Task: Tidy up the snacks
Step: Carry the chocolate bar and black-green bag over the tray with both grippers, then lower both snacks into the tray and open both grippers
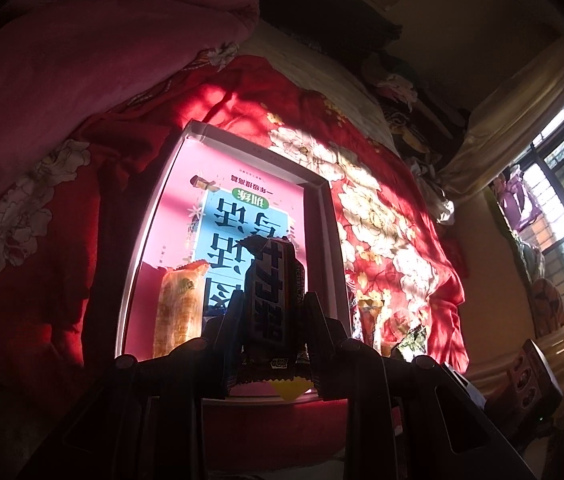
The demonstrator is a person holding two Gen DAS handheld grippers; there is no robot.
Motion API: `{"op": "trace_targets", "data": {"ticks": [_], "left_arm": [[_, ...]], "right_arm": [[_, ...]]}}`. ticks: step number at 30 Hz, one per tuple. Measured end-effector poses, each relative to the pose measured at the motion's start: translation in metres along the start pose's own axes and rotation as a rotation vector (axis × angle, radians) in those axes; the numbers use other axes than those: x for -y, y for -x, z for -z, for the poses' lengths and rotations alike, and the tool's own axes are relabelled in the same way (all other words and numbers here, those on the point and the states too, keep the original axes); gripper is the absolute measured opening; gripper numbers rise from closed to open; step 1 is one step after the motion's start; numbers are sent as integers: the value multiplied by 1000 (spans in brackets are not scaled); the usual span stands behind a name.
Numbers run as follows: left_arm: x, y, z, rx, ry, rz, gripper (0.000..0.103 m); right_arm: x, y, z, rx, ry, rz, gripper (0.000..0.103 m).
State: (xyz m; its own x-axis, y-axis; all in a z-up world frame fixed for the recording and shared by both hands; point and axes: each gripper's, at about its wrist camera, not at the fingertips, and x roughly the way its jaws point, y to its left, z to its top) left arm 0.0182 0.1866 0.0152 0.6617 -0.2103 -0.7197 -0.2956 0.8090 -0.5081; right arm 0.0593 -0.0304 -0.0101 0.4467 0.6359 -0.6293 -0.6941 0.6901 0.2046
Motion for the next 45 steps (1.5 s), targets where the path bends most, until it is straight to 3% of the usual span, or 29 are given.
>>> {"op": "trace_targets", "data": {"ticks": [21,45], "left_arm": [[-14,-31,12,-60,-49,-48,29],[-1,-50,22,-100,-124,-87,29]], "right_arm": [[-6,-45,5,-83,37,40,37],[-8,-71,-1,-124,55,61,38]]}}
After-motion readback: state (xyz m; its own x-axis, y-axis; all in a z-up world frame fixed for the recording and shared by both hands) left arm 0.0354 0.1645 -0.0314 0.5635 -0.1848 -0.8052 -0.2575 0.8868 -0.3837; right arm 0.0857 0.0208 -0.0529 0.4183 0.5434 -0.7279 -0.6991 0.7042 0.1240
